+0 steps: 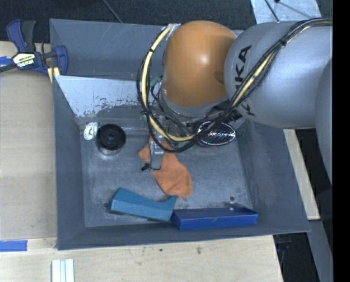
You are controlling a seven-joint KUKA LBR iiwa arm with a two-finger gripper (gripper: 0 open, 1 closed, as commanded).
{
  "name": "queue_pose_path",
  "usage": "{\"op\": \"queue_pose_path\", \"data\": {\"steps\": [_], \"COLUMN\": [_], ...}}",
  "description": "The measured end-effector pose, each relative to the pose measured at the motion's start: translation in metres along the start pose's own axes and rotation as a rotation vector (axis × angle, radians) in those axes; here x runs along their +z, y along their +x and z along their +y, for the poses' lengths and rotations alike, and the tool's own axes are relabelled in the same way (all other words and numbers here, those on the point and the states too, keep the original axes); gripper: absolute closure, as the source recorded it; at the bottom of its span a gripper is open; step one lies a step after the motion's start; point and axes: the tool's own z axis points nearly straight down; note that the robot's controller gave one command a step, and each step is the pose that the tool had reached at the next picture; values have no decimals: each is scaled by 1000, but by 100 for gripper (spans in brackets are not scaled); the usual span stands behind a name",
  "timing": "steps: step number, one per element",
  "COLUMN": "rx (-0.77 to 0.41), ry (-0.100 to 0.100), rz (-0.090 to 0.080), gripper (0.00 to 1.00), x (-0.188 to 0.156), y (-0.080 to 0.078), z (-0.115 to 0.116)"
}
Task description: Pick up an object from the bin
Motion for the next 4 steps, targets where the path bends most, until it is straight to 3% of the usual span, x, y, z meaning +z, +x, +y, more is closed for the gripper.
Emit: {"op": "queue_pose_path", "data": {"steps": [1,2,3,4], "rx": [3,-55,-226,-288], "ry": [-1,-2,0,0], "rz": [-8,-16,-7,-4], "gripper": [0,0,0,0], "x": [-5,34,74,80], "y": [-2,-8,7,9], "z": [-1,-6,-11,-13]}}
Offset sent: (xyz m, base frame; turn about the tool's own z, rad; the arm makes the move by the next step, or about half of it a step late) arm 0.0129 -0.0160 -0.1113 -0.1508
